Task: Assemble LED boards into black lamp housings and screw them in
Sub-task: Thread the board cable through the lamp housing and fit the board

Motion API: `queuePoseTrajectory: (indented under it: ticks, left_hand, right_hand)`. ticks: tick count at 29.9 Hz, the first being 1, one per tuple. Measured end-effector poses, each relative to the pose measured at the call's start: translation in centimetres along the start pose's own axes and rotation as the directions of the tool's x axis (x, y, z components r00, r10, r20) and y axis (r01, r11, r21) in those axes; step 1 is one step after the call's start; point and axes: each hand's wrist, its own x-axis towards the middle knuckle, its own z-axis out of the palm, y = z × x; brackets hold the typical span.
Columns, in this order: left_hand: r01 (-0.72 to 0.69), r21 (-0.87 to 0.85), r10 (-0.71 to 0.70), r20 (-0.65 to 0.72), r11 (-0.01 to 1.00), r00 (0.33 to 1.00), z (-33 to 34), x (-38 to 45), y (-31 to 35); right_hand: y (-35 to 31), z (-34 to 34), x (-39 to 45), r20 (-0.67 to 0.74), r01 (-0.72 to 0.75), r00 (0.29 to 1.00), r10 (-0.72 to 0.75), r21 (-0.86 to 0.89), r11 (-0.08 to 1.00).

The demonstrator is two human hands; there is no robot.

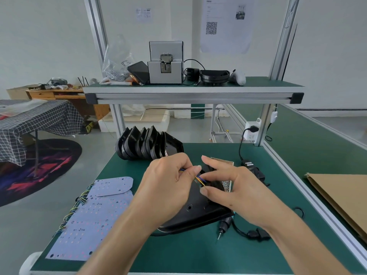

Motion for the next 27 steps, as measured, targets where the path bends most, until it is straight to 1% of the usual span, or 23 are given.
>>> queuePoseTrajectory:
  ticks: [2,3,4,5,6,7,9,11,12,13,15,17,18,20,22,23,24,25,27]
  left_hand:
    - [0.01,0.025,-0.01,0.0,1.0,1.0,0.2,-0.1,0.2]
    - [0.027,-0.002,-0.027,-0.008,1.0,1.0,0.3,-0.1,0.2]
    - [0.042,-0.053,-0.043,-0.022,0.998,0.999,0.3,-0.1,0.2]
    - [0.052,-0.116,-0.058,-0.046,0.992,0.997,0.3,-0.2,0.1]
    - [0.064,-0.188,-0.078,-0.07,0.98,0.994,0.2,-0.2,0.1]
    - [0.079,-0.276,-0.105,-0.08,0.958,0.991,0.0,-0.1,0.1]
    - [0.106,-0.472,-0.153,-0.063,0.875,0.986,-0.1,0.0,0.6]
    - [0.111,-0.629,-0.176,-0.041,0.769,0.983,0.2,0.0,1.3]
    - [0.109,-0.669,-0.183,-0.041,0.735,0.982,0.4,0.0,1.7]
    - [0.101,-0.685,-0.189,-0.054,0.721,0.98,0.7,0.0,1.9]
    - [0.072,-0.672,-0.197,-0.112,0.737,0.974,0.8,-0.2,1.8]
    - [0.042,-0.603,-0.164,-0.15,0.797,0.975,0.2,-0.5,1.3]
    - [0.019,-0.536,-0.119,-0.153,0.844,0.981,-0.4,-0.8,1.1]
    - [-0.068,-0.354,0.017,-0.146,0.933,0.989,-1.7,-1.2,0.6]
    - [-0.169,-0.176,0.15,-0.115,0.97,0.982,-2.8,-1.4,0.5]
    - [-0.192,-0.155,0.183,-0.072,0.969,0.98,-3.0,-1.3,0.4]
    - [-0.176,-0.192,0.176,-0.019,0.966,0.984,-3.0,-1.3,0.5]
    - [-0.132,-0.265,0.145,0.028,0.955,0.989,-2.9,-1.4,0.5]
    - [-0.06,-0.408,0.097,0.07,0.911,0.993,-2.7,-1.5,0.6]
  right_hand:
    - [0.6,-0.2,0.0,0.02,0.03,0.999,-0.03,-0.006,1.0]
    - [1.0,-0.4,-0.1,0.041,0.067,0.997,-0.068,0.029,0.997]
    - [1.4,-0.4,-0.2,0.061,0.116,0.991,-0.123,0.112,0.987]
    - [1.9,-0.2,-0.5,0.055,0.158,0.983,-0.176,0.238,0.958]
    - [2.6,0.2,-0.6,0.018,0.181,0.979,-0.202,0.375,0.909]
    - [3.2,0.8,-0.7,-0.023,0.181,0.98,-0.196,0.498,0.848]
    - [4.0,2.6,-0.6,-0.035,0.151,0.984,-0.176,0.689,0.709]
    - [4.3,5.3,0.0,-0.05,0.149,0.982,-0.181,0.793,0.591]
    - [4.2,6.7,0.3,-0.09,0.159,0.985,-0.15,0.815,0.558]
    - [4.1,7.9,0.7,-0.142,0.17,0.985,-0.092,0.827,0.536]
    - [3.7,9.1,1.2,-0.219,0.173,0.975,0.028,0.835,0.523]
    - [3.2,9.4,1.4,-0.239,0.17,0.968,0.078,0.851,0.496]
    - [2.8,9.3,1.3,-0.237,0.162,0.967,0.098,0.859,0.485]
    - [2.4,8.9,1.2,-0.216,0.142,0.969,0.12,0.884,0.446]
    - [1.7,8.3,0.8,-0.173,0.122,0.981,0.089,0.905,0.409]
    - [1.5,8.1,0.5,-0.14,0.097,0.987,0.079,0.911,0.402]
    - [1.3,7.9,0.3,-0.1,0.065,0.993,0.067,0.914,0.4]
    - [1.1,7.8,0.1,-0.057,0.033,0.997,0.048,0.914,0.403]
    - [0.6,7.3,-0.3,-0.006,0.006,1.0,0.0,0.903,0.43]
